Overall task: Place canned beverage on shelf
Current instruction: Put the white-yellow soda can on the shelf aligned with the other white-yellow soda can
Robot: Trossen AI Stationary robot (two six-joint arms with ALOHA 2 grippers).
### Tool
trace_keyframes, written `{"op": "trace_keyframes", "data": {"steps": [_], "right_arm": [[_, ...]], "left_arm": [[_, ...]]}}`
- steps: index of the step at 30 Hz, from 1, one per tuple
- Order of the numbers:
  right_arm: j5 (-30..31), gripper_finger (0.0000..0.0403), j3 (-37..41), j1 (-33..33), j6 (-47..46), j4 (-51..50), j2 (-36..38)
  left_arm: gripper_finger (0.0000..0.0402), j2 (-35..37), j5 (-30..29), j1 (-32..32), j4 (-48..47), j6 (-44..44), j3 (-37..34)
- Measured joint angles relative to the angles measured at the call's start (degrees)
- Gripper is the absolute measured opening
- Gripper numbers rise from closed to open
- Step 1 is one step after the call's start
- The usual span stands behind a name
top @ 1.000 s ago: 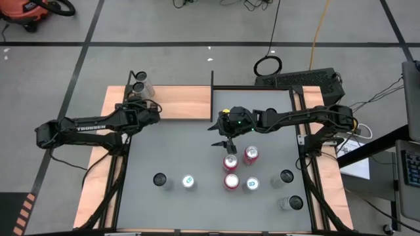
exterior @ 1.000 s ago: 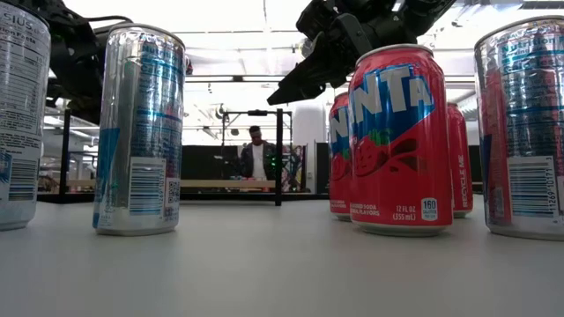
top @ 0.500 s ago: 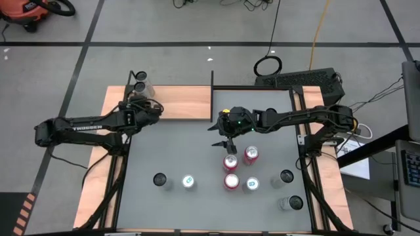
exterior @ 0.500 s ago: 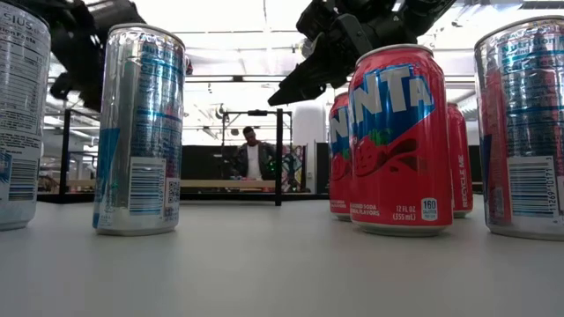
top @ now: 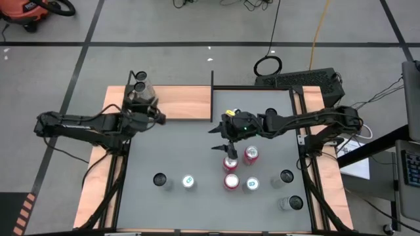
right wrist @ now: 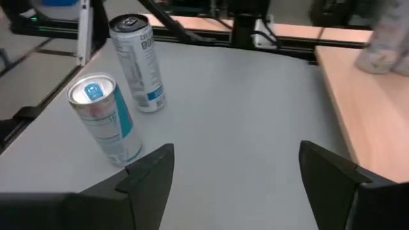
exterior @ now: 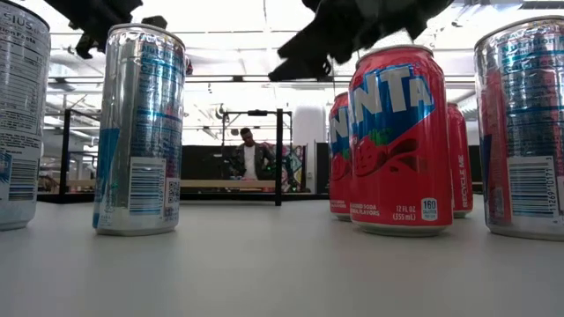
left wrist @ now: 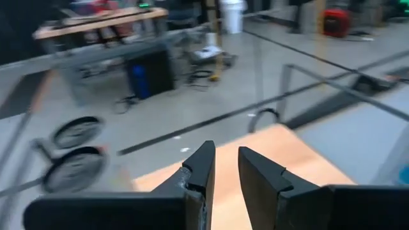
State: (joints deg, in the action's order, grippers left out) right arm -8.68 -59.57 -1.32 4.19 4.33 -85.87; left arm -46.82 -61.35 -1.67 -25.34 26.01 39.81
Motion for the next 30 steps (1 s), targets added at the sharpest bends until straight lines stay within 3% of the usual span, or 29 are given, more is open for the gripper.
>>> {"op": "trace_keyframes", "data": {"steps": [7,12,16,23,30], "right_arm": [[9.32,0.0270,0.00,6.82,-3.81,-8.05,5.21],[12.66,0.0270,0.00,11.88,-6.22,-15.15,8.21],[14.92,0.0270,0.00,15.28,-6.58,-19.49,10.33],[14.90,0.0270,-0.01,18.20,-6.98,-26.62,13.30],[15.00,0.0270,0.00,18.29,-12.85,-30.66,15.45]], "left_arm": [[0.0073,-2.12,9.71,-11.30,6.69,-2.76,0.00],[0.0073,-5.32,11.19,-18.75,16.16,-11.44,-0.01],[0.0073,-7.61,15.89,-20.75,20.20,-16.07,-0.02],[0.0073,-10.42,22.57,-24.17,27.51,-15.40,-0.04],[0.0073,-11.64,22.72,-26.63,24.60,-14.10,-0.04]]}}
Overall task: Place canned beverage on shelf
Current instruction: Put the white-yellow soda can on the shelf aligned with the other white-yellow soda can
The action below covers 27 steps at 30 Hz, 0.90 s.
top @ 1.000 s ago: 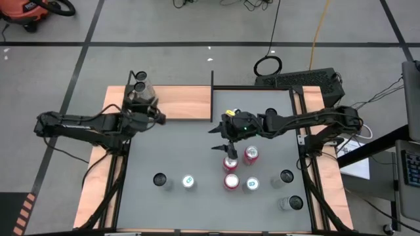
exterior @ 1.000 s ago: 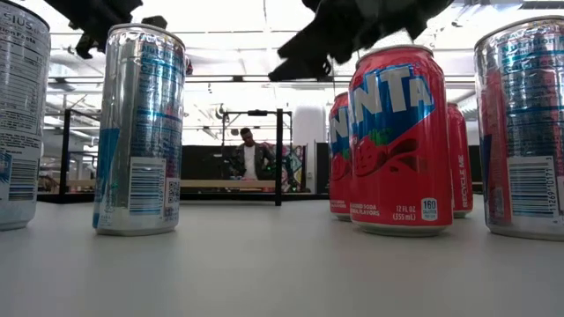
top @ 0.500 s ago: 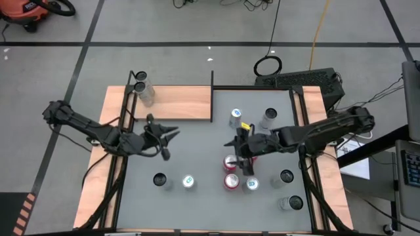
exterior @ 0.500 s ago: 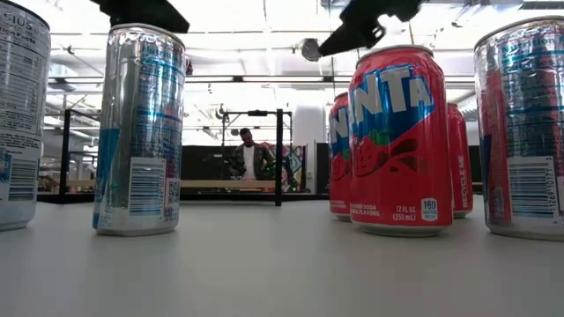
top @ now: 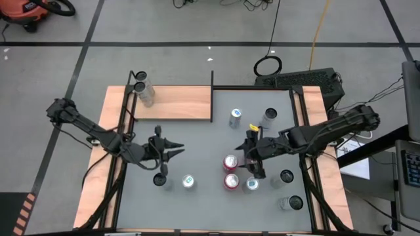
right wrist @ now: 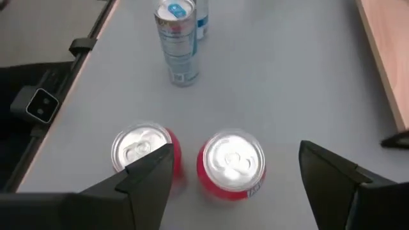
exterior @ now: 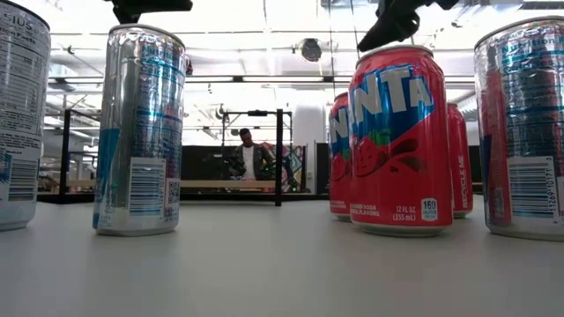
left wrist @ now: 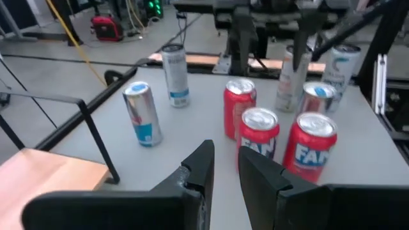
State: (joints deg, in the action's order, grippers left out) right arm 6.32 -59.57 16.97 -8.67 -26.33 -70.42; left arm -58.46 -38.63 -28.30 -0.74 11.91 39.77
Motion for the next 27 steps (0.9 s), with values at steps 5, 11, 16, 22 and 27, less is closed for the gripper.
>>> {"op": "trace_keyframes", "data": {"steps": [5,11,16,22,27], "right_arm": [[5.39,0.0270,0.00,0.02,-6.95,-3.29,1.75],[8.55,0.0270,-0.02,0.12,-16.39,-10.60,2.75],[5.47,0.0270,-2.84,2.14,-22.87,-20.77,2.82],[5.62,0.0270,-10.33,7.65,-30.06,-29.32,2.89],[5.53,0.0270,-13.84,13.27,-36.00,-35.56,2.89]], "left_arm": [[0.0073,-1.06,-0.61,-0.30,0.80,3.30,-0.02],[0.0073,-3.63,-2.00,-0.33,0.67,7.31,-0.02],[0.0073,-6.56,-1.90,-0.51,0.71,11.74,-0.02],[0.0073,-9.29,-2.00,-2.12,2.35,13.21,-0.02],[0.0073,-10.45,-2.14,-2.89,4.36,12.76,-0.02]]}}
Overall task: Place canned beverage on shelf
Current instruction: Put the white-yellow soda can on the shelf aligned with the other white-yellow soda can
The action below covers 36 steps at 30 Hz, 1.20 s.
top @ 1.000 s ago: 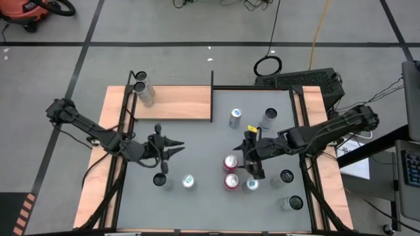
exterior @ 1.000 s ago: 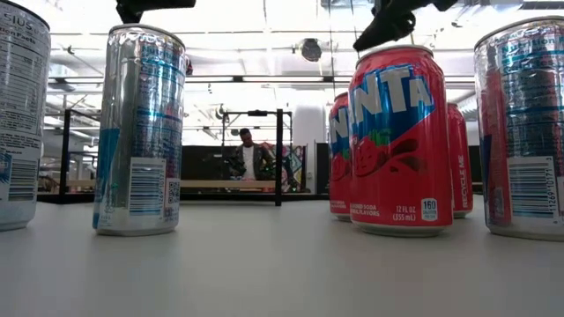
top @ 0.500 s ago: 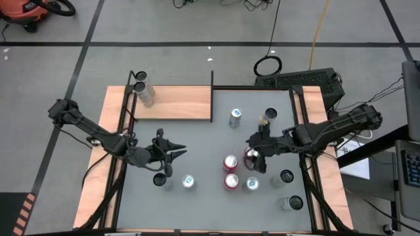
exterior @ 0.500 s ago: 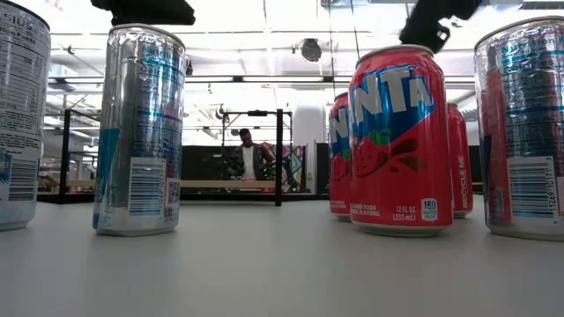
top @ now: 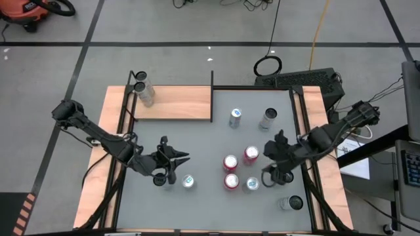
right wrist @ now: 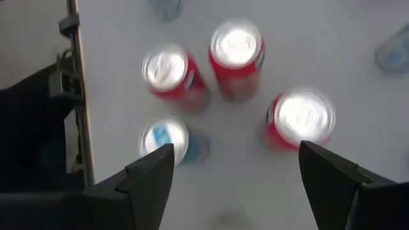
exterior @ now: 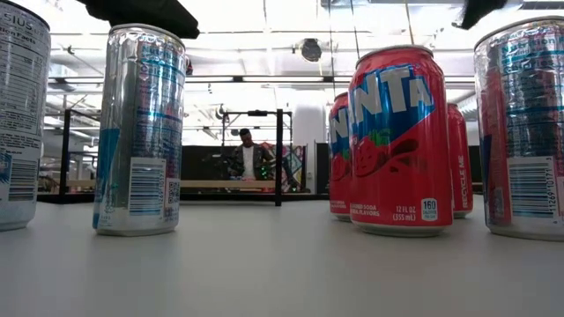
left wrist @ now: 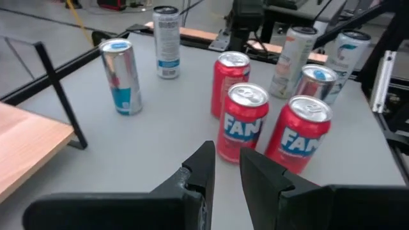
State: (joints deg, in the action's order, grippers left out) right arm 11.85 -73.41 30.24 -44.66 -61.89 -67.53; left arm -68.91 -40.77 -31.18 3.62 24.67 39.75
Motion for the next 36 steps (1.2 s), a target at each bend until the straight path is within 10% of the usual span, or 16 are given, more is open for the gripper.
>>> {"op": "trace_keyframes", "data": {"steps": [24,36], "right_arm": [[0.69,0.0273,-0.45,19.91,-22.19,-16.66,-2.84],[4.89,0.0340,0.60,22.75,-23.53,-17.92,-5.25]], "left_arm": [[0.0073,0.01,-0.33,1.21,6.09,-7.18,0.00],[0.0073,0.01,-0.37,1.21,6.05,-7.12,0.00]]}}
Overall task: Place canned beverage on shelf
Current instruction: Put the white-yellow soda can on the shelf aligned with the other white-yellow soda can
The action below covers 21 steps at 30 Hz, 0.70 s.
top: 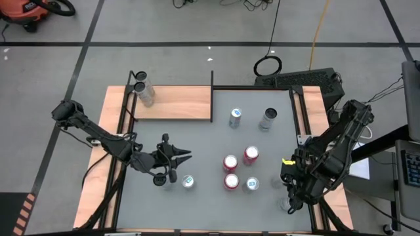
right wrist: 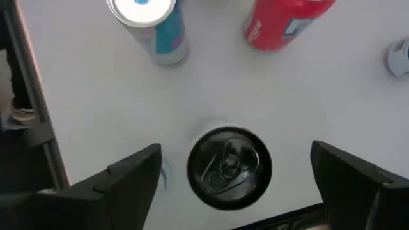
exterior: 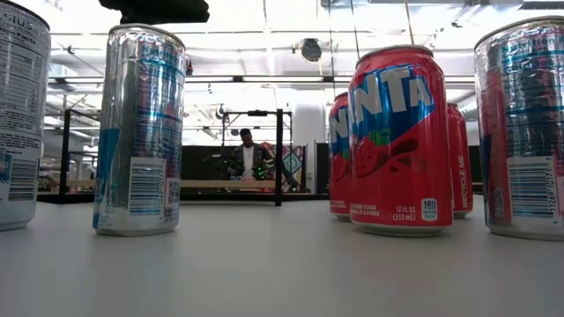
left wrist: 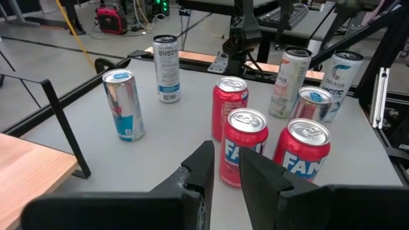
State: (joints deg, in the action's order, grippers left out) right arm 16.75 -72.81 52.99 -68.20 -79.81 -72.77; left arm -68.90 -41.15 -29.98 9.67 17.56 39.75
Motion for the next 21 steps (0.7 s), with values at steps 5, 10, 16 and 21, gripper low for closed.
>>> {"op": "trace_keyframes", "data": {"steps": [5,10,16,21], "right_arm": [[-0.69,0.0341,4.04,0.00,-2.43,2.54,-0.04],[-2.23,0.0341,6.85,0.00,-3.39,6.27,-0.02],[-3.40,0.0341,10.73,0.00,-3.31,9.86,-0.02],[-3.38,0.0341,12.27,-0.02,-3.28,10.46,-0.02]], "left_arm": [[0.0073,-0.04,-0.02,0.00,-0.07,0.01,0.00],[0.0073,-0.04,-0.02,0.00,-0.07,-0.03,0.00],[0.0073,-0.04,-0.16,0.11,-0.07,-0.13,0.00],[0.0073,-0.06,-0.35,0.56,-0.07,-0.04,0.00]]}}
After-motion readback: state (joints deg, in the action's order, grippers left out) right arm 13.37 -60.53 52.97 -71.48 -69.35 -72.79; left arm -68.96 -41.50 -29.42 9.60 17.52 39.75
